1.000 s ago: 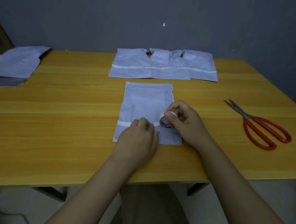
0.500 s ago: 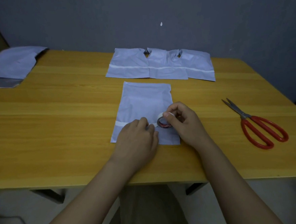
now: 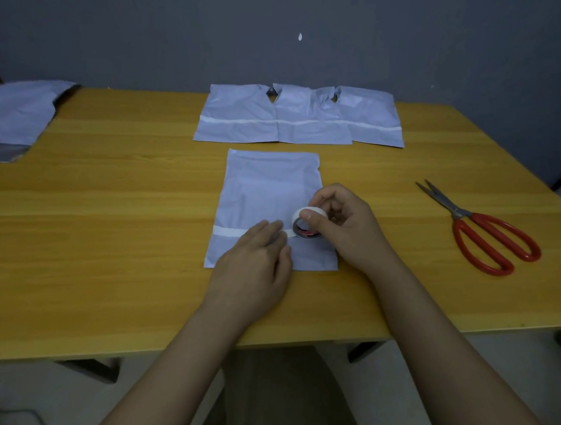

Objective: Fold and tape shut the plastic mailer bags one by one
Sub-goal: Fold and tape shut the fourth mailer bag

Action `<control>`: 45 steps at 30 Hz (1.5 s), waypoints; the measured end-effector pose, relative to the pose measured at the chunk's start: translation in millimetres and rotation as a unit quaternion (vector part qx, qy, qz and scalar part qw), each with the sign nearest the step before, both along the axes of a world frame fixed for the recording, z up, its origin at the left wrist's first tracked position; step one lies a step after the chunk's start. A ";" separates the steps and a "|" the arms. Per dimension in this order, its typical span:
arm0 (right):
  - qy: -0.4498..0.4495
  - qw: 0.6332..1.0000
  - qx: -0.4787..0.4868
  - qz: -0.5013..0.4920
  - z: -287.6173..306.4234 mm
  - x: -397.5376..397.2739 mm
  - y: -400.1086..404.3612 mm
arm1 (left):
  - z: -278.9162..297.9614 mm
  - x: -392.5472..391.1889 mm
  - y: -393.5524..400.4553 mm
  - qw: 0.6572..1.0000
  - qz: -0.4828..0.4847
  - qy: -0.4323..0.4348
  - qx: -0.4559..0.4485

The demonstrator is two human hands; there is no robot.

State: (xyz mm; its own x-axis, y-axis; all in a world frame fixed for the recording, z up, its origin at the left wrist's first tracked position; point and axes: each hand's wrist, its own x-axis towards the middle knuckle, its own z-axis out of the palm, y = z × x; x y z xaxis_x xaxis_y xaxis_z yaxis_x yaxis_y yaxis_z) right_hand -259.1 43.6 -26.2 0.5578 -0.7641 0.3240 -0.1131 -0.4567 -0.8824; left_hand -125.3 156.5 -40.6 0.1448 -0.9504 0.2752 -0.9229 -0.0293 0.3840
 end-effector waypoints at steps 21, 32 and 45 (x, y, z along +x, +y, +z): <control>-0.047 0.999 0.005 -0.013 -0.3 1.6 -8.3 | -0.8 -1.2 -2.4 0.999 0.021 -0.018 0.044; -0.046 0.999 0.006 -0.026 5.0 -3.9 -8.8 | -1.8 -0.2 -2.8 0.998 0.019 -0.021 0.049; -0.022 1.000 -0.015 -0.014 2.1 -5.8 -9.0 | -3.6 -0.6 -2.3 0.999 0.020 -0.006 0.024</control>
State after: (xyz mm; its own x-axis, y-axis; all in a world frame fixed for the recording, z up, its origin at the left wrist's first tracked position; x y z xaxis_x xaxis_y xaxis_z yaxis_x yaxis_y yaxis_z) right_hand -264.9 34.6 -24.1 0.5207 -0.7691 0.3706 -0.0884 -0.4804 -0.8726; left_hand -125.8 154.2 -44.2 0.1805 -0.9561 0.2310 -0.9252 -0.0853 0.3698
